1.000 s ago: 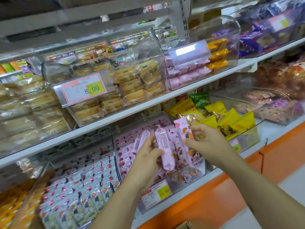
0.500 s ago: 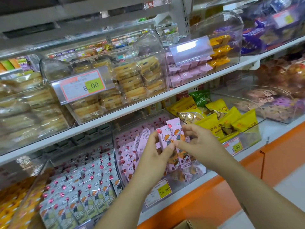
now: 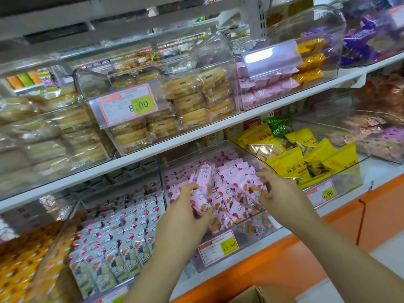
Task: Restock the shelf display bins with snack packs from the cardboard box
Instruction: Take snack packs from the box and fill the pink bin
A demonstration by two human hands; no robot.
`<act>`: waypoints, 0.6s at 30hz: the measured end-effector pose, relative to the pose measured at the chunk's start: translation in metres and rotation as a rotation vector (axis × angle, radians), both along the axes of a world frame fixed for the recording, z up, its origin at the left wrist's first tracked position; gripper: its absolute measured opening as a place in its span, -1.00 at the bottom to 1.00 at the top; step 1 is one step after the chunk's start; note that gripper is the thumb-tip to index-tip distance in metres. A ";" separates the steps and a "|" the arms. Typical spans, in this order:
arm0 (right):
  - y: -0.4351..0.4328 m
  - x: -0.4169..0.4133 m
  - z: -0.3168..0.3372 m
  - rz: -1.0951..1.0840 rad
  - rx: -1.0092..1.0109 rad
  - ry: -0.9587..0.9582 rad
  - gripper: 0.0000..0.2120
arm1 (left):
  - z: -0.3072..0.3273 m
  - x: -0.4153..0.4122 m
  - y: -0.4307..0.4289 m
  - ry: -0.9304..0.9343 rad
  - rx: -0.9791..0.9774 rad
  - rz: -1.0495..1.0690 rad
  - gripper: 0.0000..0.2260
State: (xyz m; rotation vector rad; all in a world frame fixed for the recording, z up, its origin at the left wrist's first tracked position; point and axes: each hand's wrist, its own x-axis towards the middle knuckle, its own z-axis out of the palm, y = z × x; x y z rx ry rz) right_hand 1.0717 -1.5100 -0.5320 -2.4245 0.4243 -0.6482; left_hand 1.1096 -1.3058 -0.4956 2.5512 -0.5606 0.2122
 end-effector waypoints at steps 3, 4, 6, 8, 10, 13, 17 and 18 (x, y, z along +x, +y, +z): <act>0.002 0.001 0.000 0.024 0.005 0.004 -0.53 | -0.007 0.002 -0.004 -0.019 0.128 -0.030 -0.57; 0.001 0.001 -0.001 0.030 -0.002 0.004 -0.55 | -0.009 0.003 -0.006 -0.011 0.133 -0.049 -0.58; 0.001 0.001 -0.002 0.040 0.001 0.019 -0.59 | -0.013 0.004 -0.009 0.011 0.129 -0.083 -0.60; 0.001 0.001 -0.004 0.056 0.006 0.059 -0.63 | -0.017 0.004 -0.011 0.029 0.109 -0.098 -0.63; 0.001 0.001 -0.005 0.072 -0.017 0.100 -0.67 | -0.019 0.005 -0.012 0.068 0.044 -0.093 -0.65; 0.000 0.002 -0.005 0.085 0.018 0.099 -0.69 | -0.023 0.005 -0.017 0.111 -0.077 -0.062 -0.64; -0.007 0.002 -0.006 0.068 0.077 0.045 -0.70 | -0.030 0.007 -0.029 0.099 -0.150 -0.049 -0.67; -0.009 0.001 -0.006 0.058 0.088 0.028 -0.70 | -0.031 0.008 -0.032 0.091 -0.164 -0.055 -0.66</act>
